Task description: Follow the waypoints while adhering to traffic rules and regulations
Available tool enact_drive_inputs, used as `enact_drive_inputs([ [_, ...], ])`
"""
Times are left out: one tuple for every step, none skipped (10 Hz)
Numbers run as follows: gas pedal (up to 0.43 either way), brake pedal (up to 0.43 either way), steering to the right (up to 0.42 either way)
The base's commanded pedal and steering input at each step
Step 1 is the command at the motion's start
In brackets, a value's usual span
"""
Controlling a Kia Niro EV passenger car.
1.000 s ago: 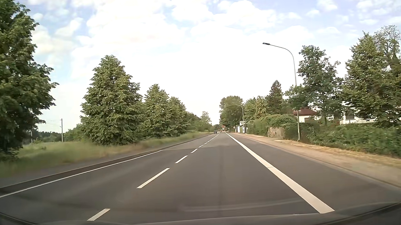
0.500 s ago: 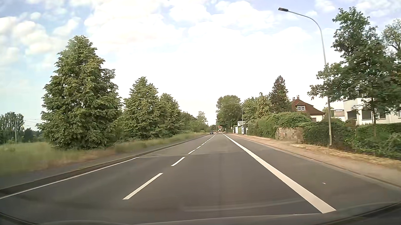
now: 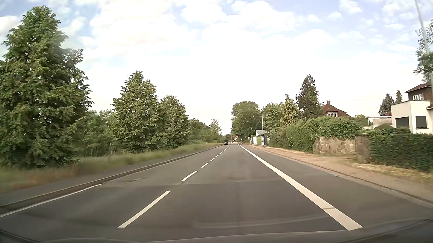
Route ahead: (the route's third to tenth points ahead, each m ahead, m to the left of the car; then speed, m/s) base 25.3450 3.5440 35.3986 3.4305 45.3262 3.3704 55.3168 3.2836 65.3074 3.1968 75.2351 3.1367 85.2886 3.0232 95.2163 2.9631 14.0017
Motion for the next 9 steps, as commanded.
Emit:
enact_drive_inputs([
  [0.047, 0.030, 0.007],
  [0.047, 0.030, 0.006],
  [0.047, 0.030, 0.006],
  [0.047, 0.030, 0.004],
  [0.047, 0.030, 0.003],
  [0.047, 0.030, 0.003],
  [0.047, 0.030, 0.003],
  [0.047, 0.030, 0.003],
  [0.047, 0.030, 0.003],
])
